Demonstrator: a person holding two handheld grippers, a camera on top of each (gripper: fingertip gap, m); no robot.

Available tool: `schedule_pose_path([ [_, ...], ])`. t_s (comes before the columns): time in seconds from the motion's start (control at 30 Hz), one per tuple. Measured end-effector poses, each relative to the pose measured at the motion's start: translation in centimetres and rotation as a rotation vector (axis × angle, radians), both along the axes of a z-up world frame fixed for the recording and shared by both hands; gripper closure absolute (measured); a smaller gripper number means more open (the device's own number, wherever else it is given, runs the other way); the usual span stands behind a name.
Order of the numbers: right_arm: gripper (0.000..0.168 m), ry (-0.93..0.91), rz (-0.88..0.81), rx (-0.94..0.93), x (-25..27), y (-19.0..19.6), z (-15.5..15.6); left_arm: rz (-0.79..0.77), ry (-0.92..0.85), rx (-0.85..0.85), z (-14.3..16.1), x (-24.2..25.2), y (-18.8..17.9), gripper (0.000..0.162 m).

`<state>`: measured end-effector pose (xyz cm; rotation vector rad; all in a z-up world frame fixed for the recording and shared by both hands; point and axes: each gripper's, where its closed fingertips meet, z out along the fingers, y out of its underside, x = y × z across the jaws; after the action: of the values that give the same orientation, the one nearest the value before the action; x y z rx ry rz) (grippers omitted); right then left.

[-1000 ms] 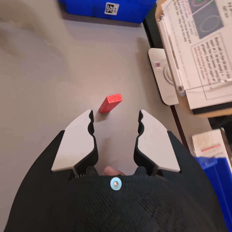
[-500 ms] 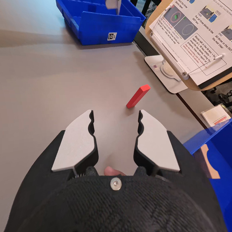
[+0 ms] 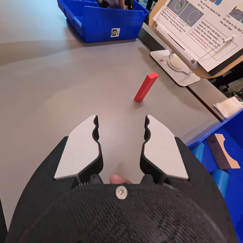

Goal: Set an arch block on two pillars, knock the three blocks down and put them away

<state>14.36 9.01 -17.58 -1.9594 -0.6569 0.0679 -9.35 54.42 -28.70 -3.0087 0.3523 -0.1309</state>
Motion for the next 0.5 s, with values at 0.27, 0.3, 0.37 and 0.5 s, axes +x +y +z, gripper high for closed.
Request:
schedule_pose_path([
  [0.27,0.100,0.019,-0.008,0.018,0.1,-0.1,0.0,-0.075,0.061,0.046,-0.6,-0.8,0.1,0.106],
  [0.3,0.100,0.023,-0.010,0.022,0.1,-0.2,0.1,-0.104,0.059,0.056,-0.5,-0.8,0.1,0.124],
  [0.37,0.100,0.028,-0.011,0.029,0.0,-0.3,0.3,-0.141,0.048,0.070,-0.4,-1.0,0.1,0.125],
  [0.5,0.100,0.018,-0.016,0.030,-0.2,-0.6,0.3,-0.286,0.031,0.093,-0.4,-1.7,0.2,0.126],
])
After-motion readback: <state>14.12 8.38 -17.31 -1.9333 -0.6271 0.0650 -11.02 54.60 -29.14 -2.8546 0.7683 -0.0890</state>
